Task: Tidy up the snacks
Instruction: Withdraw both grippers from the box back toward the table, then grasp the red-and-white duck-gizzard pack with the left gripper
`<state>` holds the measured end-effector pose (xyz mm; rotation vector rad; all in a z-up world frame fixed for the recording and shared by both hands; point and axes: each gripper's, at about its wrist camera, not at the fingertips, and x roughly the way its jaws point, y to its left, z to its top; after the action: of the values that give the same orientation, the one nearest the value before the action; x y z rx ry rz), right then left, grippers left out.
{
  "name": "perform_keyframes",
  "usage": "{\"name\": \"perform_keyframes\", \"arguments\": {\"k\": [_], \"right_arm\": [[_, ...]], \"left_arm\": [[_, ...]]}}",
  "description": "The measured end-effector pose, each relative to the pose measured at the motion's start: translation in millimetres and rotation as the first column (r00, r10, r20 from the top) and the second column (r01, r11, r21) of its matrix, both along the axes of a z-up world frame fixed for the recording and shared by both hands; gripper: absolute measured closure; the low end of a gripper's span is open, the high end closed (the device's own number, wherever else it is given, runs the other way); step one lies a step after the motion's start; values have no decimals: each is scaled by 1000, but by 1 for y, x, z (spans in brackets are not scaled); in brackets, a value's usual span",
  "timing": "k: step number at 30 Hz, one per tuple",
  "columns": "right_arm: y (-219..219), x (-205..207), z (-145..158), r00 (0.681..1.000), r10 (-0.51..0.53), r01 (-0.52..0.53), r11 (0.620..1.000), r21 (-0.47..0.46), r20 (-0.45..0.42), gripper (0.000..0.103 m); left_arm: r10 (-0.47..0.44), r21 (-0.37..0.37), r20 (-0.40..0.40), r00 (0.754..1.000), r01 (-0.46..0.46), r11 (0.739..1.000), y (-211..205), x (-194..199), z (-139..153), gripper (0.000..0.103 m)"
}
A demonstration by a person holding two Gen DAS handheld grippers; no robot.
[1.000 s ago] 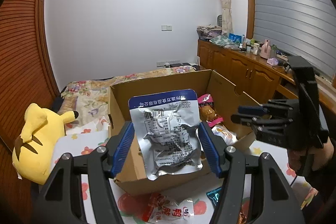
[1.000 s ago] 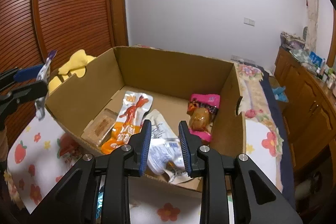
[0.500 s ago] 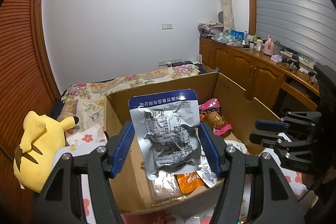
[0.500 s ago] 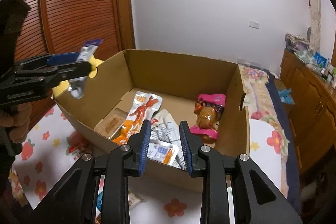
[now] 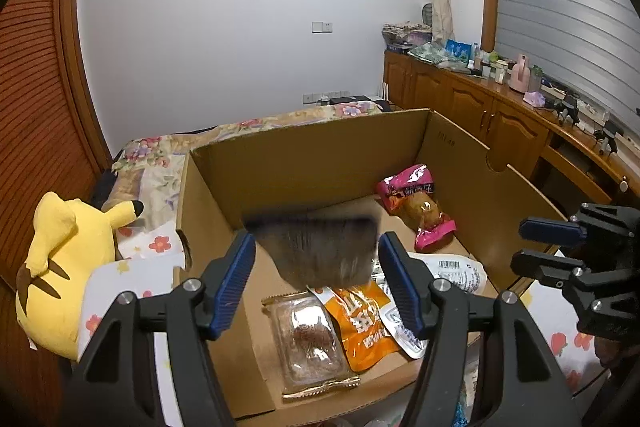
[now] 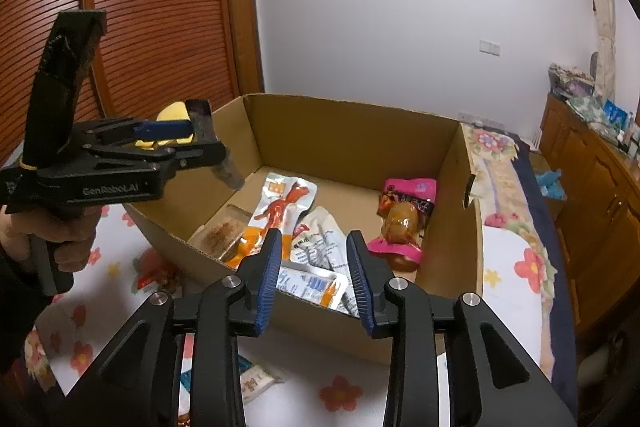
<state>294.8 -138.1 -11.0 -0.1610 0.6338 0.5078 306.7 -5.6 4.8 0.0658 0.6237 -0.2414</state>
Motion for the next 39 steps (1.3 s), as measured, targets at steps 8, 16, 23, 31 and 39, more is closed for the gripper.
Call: {"name": "perform_keyframes", "arguments": {"k": [8, 16, 23, 31, 39], "right_arm": [[3, -8, 2, 1000, 2, -2, 1000, -3, -1, 70], [3, -35, 12, 1000, 2, -2, 1000, 10, 9, 67], [3, -67, 0, 1000, -12, 13, 1000, 21, -13, 64], [5, -94, -20, 998, -37, 38, 999, 16, -58, 64], [12, -114, -49, 992, -42, 41, 999, -4, -120, 64]], "left_arm": [[-4, 4, -7, 1000, 4, 1000, -1, -17, -3, 39], [-23, -4, 14, 1000, 23, 1000, 7, -60, 2, 38], [-34, 1, 11, 999, 34, 999, 15, -98, -10, 37], [-33, 0, -52, 998, 33, 999, 22, -118, -44, 37], [-56, 20, -130, 990, 59, 998, 14, -131, -83, 37]]}}
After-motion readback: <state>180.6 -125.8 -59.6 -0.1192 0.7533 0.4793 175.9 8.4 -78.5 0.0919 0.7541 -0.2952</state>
